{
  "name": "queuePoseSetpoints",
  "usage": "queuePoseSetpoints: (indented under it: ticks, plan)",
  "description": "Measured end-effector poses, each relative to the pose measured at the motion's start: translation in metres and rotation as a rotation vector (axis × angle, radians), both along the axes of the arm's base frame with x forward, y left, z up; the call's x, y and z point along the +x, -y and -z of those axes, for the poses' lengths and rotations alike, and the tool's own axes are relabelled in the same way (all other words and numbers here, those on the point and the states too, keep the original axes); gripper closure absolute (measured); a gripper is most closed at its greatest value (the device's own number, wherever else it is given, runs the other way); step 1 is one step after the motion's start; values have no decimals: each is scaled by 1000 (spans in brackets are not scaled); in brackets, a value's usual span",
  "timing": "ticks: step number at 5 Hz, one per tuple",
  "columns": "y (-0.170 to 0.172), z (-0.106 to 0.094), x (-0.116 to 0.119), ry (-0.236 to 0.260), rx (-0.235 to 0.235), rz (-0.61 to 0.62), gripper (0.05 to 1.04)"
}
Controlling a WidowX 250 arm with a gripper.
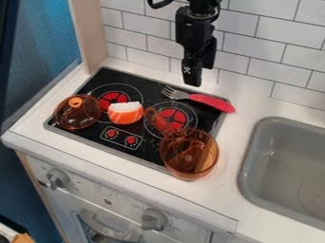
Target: Move the orange object to the top left of the burner
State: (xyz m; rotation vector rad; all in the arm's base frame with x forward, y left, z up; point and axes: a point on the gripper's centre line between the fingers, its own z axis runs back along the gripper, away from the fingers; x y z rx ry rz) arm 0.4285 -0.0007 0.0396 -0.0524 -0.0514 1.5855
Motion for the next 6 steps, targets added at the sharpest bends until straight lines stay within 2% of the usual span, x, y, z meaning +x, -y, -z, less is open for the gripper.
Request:
queuePoseSetpoints:
  ticks: [1,2,3,4,5,6]
  plan:
    - [1,19,-4,-43,-5,-11,83]
    - [-4,28,-10,-65,-21,-98,83]
    - [-20,20,-17,-33,-31,-198,83]
    - [-38,-5,-30,37,-70,-286,83]
    - [-65,-11,-51,62,-69,-386,83]
    - [-76,-10,-68,66,-64,-428,83]
